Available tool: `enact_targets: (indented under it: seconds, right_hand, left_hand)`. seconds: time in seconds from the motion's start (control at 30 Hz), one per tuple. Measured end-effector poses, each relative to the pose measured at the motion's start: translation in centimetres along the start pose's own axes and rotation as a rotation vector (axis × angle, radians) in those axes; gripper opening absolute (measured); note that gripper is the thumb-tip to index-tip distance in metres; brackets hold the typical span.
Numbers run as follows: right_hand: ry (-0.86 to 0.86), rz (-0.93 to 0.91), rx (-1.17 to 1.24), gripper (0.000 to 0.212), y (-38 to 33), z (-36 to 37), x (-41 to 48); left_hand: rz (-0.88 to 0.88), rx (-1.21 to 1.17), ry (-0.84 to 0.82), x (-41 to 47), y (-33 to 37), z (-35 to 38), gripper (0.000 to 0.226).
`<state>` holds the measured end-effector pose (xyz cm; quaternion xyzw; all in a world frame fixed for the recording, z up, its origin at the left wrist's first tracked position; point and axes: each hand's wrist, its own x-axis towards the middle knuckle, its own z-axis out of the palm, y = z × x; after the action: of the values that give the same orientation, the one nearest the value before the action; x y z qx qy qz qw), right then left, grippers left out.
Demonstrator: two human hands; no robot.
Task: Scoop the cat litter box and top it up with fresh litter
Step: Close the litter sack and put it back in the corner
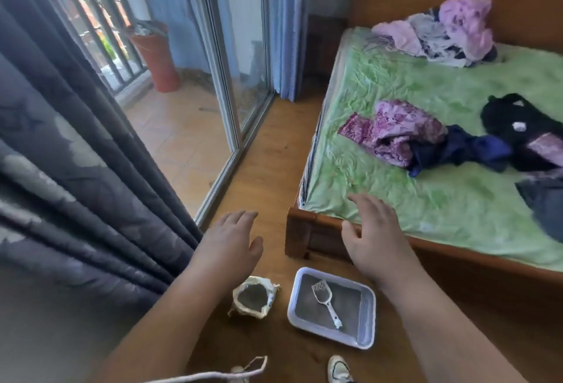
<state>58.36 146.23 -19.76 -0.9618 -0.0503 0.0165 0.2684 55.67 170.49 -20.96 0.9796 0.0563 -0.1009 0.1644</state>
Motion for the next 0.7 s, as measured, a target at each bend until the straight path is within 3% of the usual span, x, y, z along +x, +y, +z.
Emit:
enact_targets:
  seconds: [0.1, 0.37, 0.7]
  right_hand:
    - [0.034, 0.122, -0.004, 0.05, 0.5, 2.8, -0.9]
    - [-0.076, 0.253, 0.018, 0.046, 5.1, 11.7, -1.8]
    - [-0.186, 0.454, 0.028, 0.04, 23.0, 35.6, 0.4]
  left_hand:
    - [0.036, 0.027, -0.09, 2.2, -3.0, 1.1, 0.059]
    - [0.046, 0.017, -0.251, 5.2, -5.1, 9.9, 0.054]
    - [-0.099, -0.064, -0.344, 10.2, -12.8, 38.7, 0.051]
